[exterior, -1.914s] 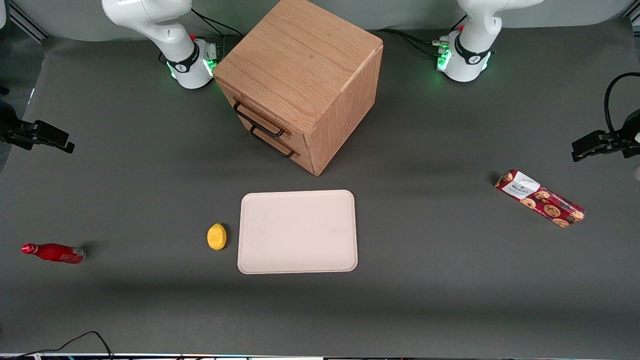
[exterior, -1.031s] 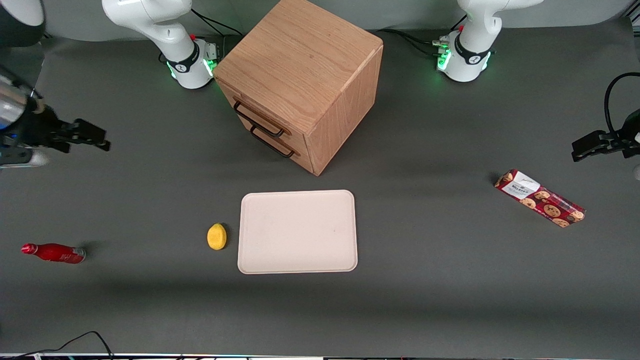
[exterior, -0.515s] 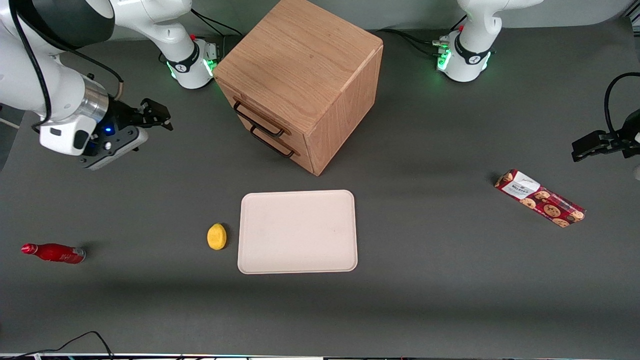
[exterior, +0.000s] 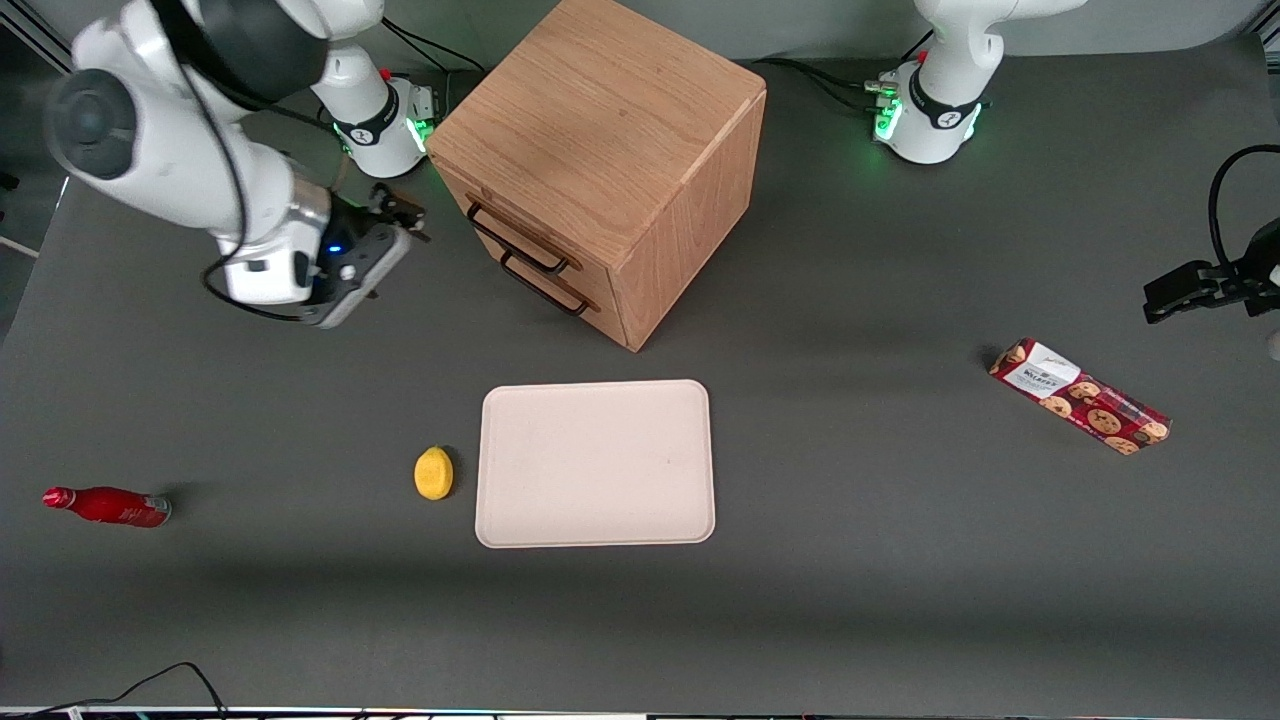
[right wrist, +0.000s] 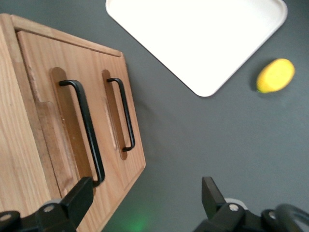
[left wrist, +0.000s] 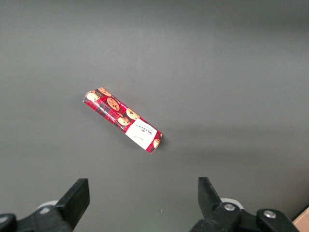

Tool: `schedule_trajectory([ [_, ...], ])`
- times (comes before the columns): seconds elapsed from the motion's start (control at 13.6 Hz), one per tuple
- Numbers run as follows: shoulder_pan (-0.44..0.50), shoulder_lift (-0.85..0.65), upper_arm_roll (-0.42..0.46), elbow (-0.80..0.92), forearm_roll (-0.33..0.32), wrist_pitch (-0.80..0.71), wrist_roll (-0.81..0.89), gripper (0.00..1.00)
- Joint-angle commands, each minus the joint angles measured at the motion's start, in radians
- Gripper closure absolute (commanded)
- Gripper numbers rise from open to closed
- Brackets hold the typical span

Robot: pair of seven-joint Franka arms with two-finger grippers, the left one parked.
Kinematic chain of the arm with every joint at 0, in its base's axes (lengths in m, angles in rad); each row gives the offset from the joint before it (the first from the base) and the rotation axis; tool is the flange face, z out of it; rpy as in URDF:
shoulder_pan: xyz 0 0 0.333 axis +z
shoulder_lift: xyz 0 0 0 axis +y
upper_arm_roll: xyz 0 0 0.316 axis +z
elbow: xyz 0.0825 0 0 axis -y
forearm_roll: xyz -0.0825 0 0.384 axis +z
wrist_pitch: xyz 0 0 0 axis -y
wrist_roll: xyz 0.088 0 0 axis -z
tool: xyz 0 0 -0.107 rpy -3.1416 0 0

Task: Open upper drawer
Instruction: 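Move the right gripper toward the upper drawer's black handle, then hook the right gripper onto the upper drawer's black handle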

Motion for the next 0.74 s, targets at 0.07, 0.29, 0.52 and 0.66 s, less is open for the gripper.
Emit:
schedule_trajectory([
  [0.07, -0.003, -0.011, 0.039, -0.090, 0.038, 0.079, -0.032, 0.00],
  [0.29, -0.003, -0.004, 0.074, -0.146, 0.041, 0.123, -0.058, 0.00],
  [0.52, -0.003, 0.009, 0.083, -0.167, 0.093, 0.139, -0.070, 0.00],
  [0.66, -0.004, 0.025, 0.097, -0.173, 0.102, 0.160, -0.070, 0.00],
])
